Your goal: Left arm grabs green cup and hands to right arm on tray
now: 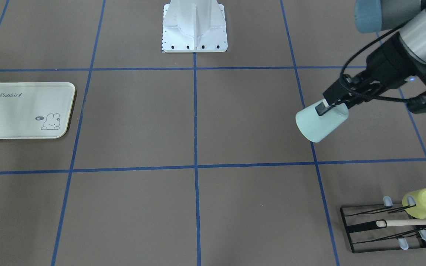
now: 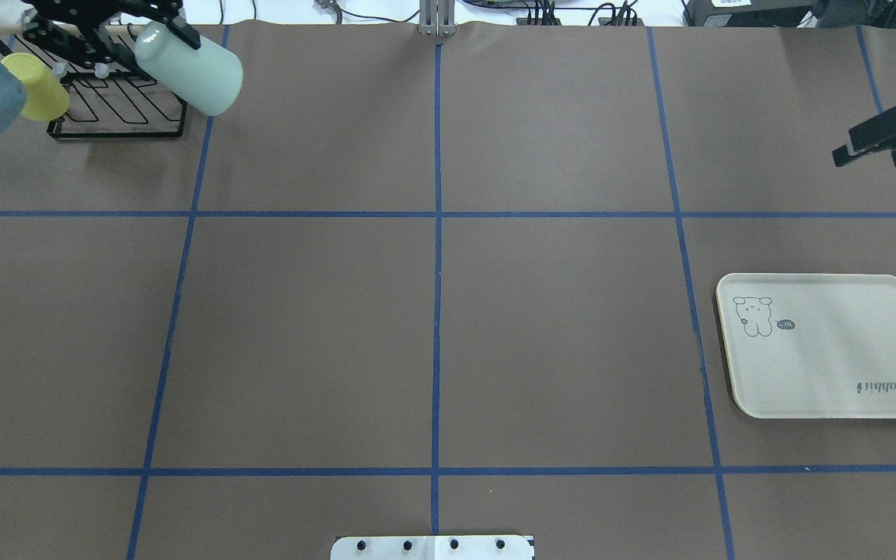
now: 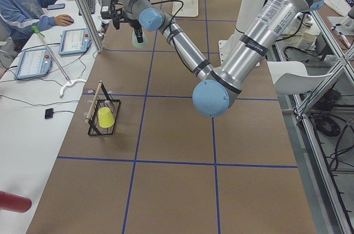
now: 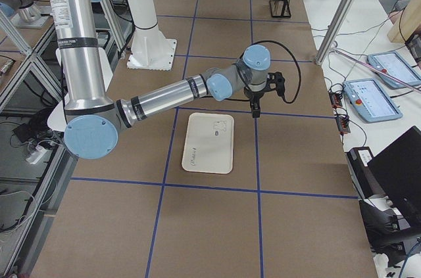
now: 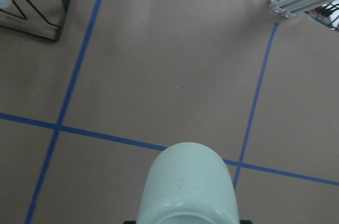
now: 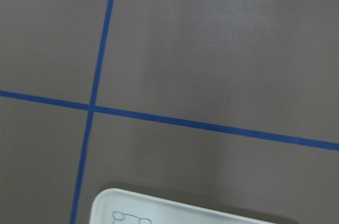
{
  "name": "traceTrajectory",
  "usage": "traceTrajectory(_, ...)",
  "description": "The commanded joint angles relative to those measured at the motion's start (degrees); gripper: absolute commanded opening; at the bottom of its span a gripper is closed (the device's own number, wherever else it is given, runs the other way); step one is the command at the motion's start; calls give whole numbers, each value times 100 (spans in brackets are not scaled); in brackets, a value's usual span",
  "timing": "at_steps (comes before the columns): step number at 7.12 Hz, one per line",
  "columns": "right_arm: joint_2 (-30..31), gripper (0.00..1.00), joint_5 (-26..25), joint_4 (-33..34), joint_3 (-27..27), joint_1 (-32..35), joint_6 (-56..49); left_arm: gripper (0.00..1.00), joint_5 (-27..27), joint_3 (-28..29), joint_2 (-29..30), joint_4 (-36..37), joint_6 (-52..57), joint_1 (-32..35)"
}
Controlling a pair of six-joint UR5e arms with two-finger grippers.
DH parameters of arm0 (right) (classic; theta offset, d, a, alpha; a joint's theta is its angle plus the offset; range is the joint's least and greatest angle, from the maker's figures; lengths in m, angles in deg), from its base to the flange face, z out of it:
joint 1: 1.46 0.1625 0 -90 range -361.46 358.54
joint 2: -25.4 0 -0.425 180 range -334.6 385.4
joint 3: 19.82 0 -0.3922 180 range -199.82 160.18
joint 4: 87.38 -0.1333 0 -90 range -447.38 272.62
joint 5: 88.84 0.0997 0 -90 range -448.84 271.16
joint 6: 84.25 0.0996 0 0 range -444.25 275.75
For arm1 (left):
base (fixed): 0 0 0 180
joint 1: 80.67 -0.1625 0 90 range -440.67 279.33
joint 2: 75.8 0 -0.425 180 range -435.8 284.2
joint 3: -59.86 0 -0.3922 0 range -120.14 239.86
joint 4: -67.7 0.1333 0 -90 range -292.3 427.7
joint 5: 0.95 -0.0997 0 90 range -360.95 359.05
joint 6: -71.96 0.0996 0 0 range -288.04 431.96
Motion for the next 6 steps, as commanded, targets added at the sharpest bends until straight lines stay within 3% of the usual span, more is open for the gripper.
traceTrajectory(1, -479, 99, -9, -624, 48, -403, 1368, 16, -22, 27, 76, -1724, -1670, -430)
traceTrajectory(3, -559, 99, -157, -2169, -40, -956, 3230, 16, -746, 28, 303, -2579, -2688, -824)
traceTrajectory(5, -900, 99, -299, -2457, -23, -1221, 4185, 16, -1819, 115, 278, -3946, -3840, -1281)
traceTrajectory(6, -1024, 99, -281, -2536, -14, -1240, 4510, 16, -1972, 368, 278, -4928, -4603, -1292)
